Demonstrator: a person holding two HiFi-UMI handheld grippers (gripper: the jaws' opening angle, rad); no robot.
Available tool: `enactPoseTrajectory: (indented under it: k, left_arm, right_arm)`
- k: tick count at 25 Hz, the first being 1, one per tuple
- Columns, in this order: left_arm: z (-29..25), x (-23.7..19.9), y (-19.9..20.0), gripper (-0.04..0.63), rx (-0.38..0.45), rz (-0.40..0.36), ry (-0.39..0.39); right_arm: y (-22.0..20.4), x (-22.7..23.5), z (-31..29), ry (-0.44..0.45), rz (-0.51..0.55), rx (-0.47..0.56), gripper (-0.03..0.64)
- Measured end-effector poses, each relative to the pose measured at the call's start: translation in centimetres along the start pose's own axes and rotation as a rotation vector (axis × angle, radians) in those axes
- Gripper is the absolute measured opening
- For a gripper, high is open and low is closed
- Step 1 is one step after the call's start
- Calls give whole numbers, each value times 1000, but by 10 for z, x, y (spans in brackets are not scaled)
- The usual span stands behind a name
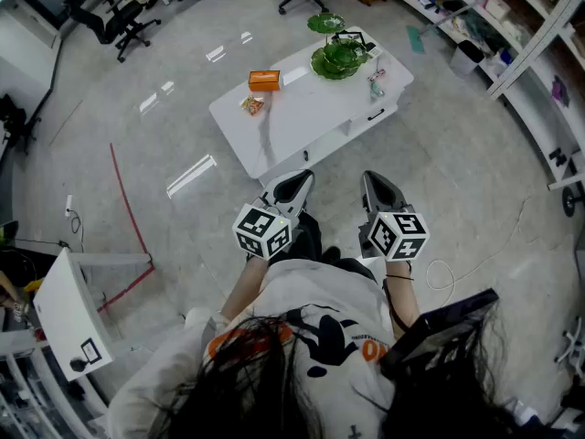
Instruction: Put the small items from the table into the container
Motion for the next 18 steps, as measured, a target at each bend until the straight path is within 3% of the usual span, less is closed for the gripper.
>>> enactPoseTrajectory:
  k: [18]
  left_arm:
    - [-9,-16,3,8,2,26,30]
  right_arm:
    - [3,14,-16,18,-66,-17,15]
Point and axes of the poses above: the fingertips, and each gripper's own axes: z backward along the fingers, x to its right, y out of its top, the point moved 8 cm from there along z, backward along the fingers, and after that the axes turned 5 degrees about -x, right-handed, at the moved point
